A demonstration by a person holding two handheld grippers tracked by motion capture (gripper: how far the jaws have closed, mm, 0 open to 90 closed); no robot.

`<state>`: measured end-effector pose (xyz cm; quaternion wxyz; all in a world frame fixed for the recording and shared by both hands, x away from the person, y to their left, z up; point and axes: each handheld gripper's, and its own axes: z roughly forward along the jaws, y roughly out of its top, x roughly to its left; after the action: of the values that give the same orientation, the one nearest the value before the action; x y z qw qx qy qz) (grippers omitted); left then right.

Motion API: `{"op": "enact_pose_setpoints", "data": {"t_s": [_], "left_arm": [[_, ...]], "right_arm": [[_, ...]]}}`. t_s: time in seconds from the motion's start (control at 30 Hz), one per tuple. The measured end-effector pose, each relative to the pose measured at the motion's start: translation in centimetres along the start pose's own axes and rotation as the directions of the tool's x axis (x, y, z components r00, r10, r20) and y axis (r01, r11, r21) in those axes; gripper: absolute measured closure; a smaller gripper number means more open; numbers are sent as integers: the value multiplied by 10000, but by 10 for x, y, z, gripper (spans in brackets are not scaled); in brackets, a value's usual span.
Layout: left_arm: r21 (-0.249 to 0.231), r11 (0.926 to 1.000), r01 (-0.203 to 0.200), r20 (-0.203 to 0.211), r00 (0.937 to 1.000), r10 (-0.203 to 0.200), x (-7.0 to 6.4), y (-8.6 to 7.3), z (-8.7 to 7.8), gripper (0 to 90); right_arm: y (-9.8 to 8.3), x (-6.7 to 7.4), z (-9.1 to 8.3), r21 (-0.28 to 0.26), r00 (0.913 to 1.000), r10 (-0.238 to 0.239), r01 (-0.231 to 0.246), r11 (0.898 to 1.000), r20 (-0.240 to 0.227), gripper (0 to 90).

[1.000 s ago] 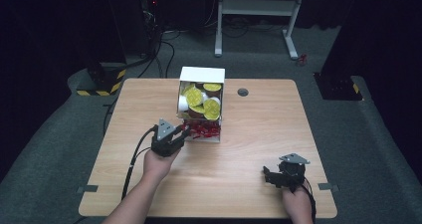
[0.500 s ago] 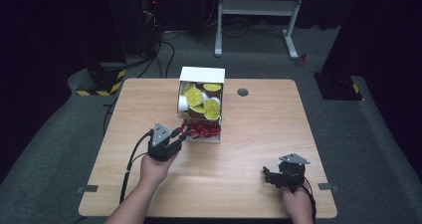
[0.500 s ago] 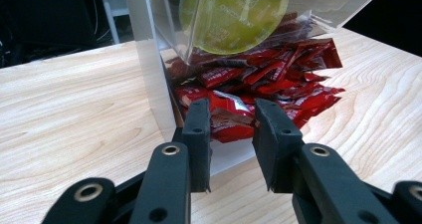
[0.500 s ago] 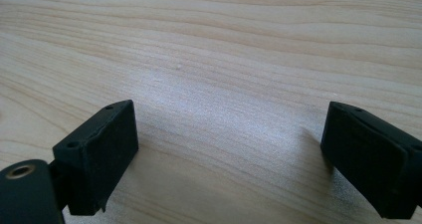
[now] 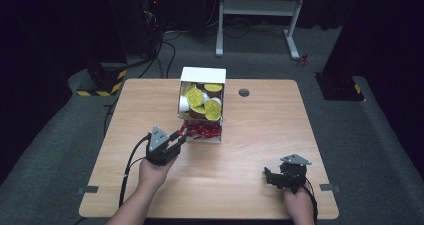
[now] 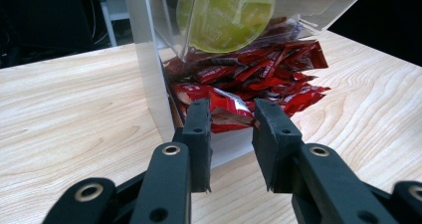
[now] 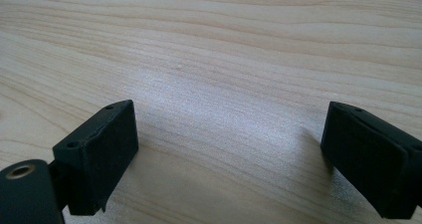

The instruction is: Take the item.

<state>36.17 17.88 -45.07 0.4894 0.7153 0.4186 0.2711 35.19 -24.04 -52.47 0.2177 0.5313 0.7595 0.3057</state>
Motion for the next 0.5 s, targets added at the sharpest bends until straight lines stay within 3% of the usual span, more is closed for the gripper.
{"op": "enact_pose_setpoints", "data": {"t_s": [0.5], "left_arm": [[-331,9991,252,241,9994,-244,2,-5,-20,692]], "right_arm": [[0,0,0,-25,10000,-29,29,10000,-6,78]]}}
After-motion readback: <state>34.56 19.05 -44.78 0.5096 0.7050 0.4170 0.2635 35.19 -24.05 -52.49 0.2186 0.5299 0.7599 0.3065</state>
